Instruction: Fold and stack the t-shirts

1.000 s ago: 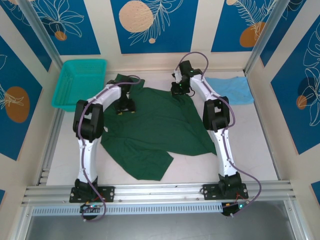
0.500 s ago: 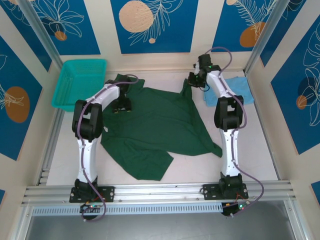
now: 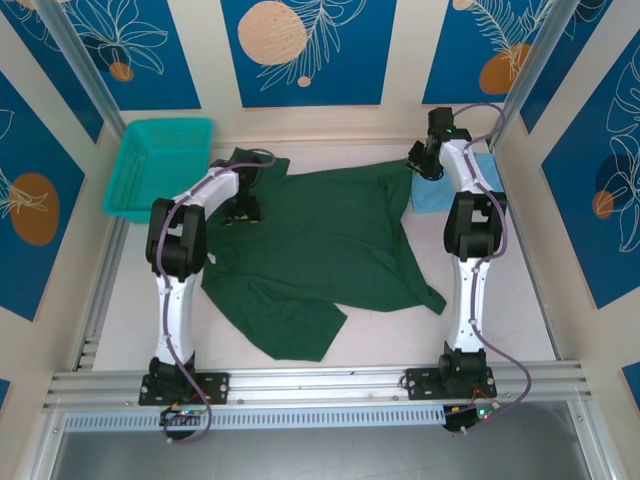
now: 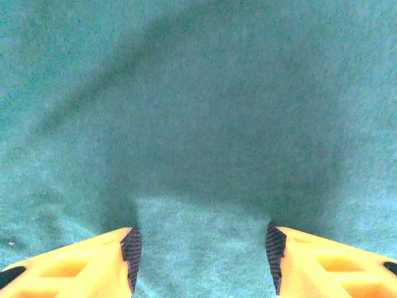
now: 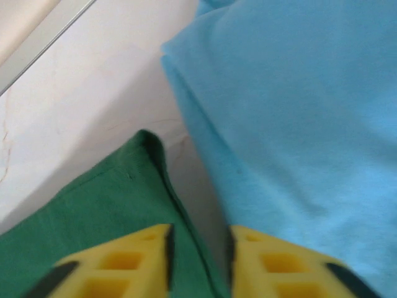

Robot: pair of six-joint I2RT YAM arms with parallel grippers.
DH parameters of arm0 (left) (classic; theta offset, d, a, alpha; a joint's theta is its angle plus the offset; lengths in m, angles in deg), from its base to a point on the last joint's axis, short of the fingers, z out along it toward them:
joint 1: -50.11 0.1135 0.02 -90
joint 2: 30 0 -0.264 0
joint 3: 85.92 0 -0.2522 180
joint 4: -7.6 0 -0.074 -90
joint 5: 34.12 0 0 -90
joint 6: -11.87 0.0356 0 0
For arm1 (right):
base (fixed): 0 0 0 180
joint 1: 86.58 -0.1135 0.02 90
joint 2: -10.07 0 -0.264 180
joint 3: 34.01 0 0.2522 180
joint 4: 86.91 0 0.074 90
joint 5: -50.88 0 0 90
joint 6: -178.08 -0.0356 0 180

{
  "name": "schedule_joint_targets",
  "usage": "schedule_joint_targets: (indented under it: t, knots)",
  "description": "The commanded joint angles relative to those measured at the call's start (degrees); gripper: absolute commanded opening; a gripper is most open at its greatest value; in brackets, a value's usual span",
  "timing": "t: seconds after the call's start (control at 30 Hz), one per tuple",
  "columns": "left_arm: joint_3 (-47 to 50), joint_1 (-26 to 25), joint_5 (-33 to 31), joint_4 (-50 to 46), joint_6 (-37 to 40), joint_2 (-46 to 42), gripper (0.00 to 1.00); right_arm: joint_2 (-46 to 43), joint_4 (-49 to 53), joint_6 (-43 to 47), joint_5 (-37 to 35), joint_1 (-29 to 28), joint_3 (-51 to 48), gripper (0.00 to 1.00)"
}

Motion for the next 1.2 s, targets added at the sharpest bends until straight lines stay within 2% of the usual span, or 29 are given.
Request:
schedule_joint_targets:
  t: [0.0,0.13,0.23,0.33,0.47,0.6,0.73,0.87,1.0,1.1,1.17]
  knots:
    - [-4.16,0.79,0.39,-2.07,0.69,0.94,0.6,-2.45,5.94,-2.74,-2.73,1.65,5.58,0.5]
    - [-7.6,0.53,3.34,-3.63,0.13,-0.99,0.67,-8.56,8.29,-2.89,-2.95,2.48,2.89,0.52]
    - [-6.42,-0.29,5.89,-4.07,-1.03,-4.38,0.72,-18.58,4.86,-1.62,0.0,1.58,-9.88,0.52]
    - [0.82,-1.2,9.12,-2.7,-3.5,-10.24,0.78,-30.56,1.19,-3.12,2.53,0.59,-28.13,0.55]
    - [16.62,-1.54,14.86,1.05,-7.55,-19.75,0.84,-45.5,-1.14,-5.01,3.3,-1.84,-51.73,0.61]
    - [27.94,-1.86,18.26,1.71,-7.79,-26.63,0.85,-55.58,2.53,-2.75,3.48,-5.53,-65.94,0.65]
    - [35.03,-2.83,19.33,-0.41,-4.4,-33.48,0.85,-59.72,9.64,-3.08,2.12,-9.35,-71.67,0.66]
    - [40.7,-4.87,24.5,-2.41,-0.14,-38.79,0.8,-63.81,12.48,-7.99,-1.83,-11.85,-77.98,0.66]
    - [48.16,-7.83,29.39,-2.32,-0.86,-43.75,0.79,-67.61,10.27,-13.09,-3.73,-11.76,-83.78,0.62]
    - [52.62,-9.89,32.46,-1.82,-1.58,-44.89,0.77,-67.91,5.86,-12.1,-1.29,-11.97,-86.14,0.58]
    - [54.64,-11.08,32.66,-1.71,-1.72,-44.77,0.77,-66.63,5.09,-11.19,-2.29,-12.74,-86.15,0.57]
